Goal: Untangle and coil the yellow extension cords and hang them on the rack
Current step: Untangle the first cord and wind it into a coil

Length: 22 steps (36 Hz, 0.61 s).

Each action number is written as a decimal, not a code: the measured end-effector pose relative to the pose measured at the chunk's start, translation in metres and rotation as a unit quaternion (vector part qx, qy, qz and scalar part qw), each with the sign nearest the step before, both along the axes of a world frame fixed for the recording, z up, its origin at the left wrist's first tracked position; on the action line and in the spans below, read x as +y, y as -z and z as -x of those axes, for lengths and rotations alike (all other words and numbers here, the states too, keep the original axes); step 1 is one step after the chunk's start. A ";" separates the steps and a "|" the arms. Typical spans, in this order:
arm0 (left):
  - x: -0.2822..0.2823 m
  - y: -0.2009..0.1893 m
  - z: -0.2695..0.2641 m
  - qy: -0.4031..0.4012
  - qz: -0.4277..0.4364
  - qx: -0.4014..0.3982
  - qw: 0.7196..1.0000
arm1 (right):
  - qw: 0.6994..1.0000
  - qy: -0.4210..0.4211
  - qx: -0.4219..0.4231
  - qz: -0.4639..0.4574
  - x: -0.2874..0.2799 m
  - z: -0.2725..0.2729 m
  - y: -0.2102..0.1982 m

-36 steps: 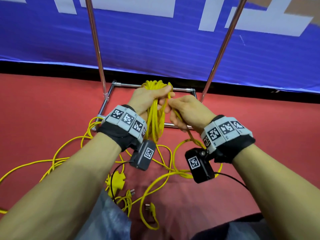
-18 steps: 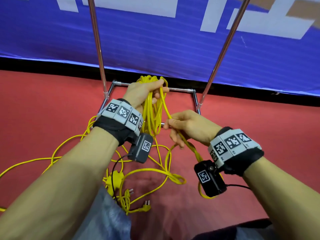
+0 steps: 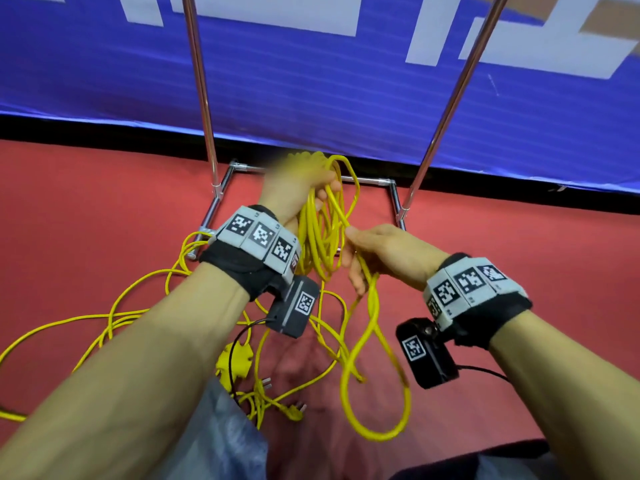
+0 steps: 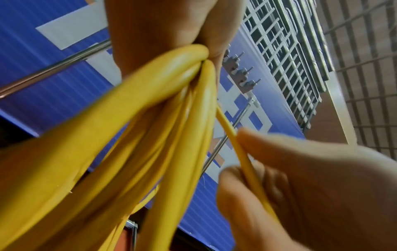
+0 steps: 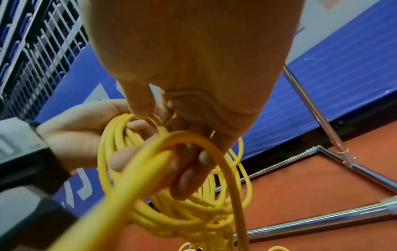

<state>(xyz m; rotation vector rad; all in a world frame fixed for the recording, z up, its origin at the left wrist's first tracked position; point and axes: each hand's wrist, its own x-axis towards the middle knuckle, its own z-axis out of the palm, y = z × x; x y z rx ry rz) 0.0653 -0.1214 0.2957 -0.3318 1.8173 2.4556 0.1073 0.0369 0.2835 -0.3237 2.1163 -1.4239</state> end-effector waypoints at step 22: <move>-0.014 -0.012 0.001 -0.040 -0.189 0.015 0.981 | 0.986 -0.054 0.069 -0.140 0.034 -0.006 0.026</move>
